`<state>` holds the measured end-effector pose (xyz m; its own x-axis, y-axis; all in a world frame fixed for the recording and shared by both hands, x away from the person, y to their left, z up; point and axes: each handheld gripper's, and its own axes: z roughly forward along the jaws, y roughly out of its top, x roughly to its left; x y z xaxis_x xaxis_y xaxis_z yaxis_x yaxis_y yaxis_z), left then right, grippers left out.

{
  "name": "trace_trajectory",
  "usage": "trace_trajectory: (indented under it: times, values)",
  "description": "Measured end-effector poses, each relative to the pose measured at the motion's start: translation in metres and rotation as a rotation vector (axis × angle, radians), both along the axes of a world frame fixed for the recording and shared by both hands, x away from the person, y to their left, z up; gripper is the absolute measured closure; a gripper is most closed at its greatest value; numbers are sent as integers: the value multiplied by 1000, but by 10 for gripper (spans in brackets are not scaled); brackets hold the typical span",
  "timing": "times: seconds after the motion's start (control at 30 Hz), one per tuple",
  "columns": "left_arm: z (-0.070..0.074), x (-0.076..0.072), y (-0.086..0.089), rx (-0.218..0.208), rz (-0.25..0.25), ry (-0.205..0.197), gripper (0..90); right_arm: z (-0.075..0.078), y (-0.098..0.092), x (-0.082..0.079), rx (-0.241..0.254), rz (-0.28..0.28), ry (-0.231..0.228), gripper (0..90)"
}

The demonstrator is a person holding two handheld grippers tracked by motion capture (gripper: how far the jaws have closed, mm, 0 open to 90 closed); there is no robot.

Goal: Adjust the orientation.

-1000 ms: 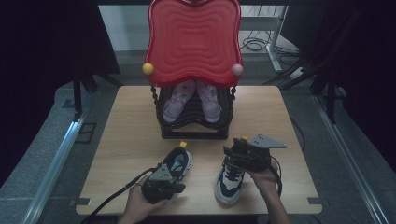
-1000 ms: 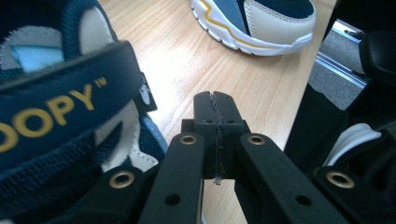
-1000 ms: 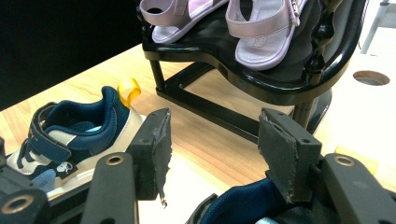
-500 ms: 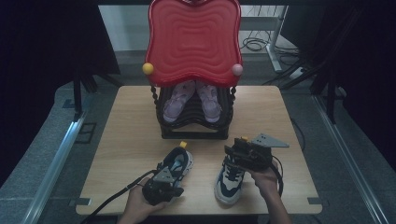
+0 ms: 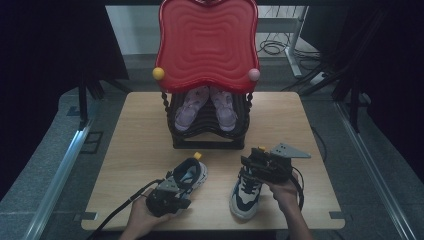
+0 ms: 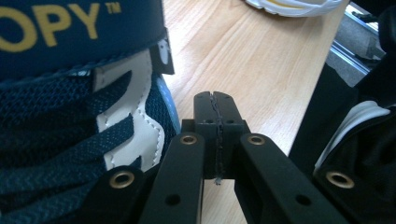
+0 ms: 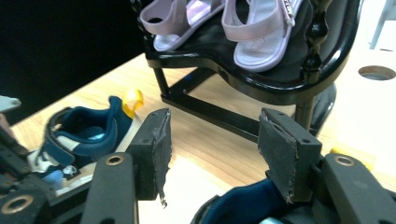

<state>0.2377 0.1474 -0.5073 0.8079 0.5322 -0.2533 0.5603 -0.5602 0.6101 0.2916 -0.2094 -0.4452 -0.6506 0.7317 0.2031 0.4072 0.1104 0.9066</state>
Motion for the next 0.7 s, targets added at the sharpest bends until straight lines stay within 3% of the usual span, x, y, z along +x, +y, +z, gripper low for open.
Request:
trace_trajectory:
  times: [0.3, 0.7]
  values:
    - [0, 5, 19, -20, 28, 26, 900, 0, -1, 0, 8, -2, 1, 446]
    - [3, 11, 40, -24, 81, 27, 900, 1, -1, 0, 0, 0, 0, 446]
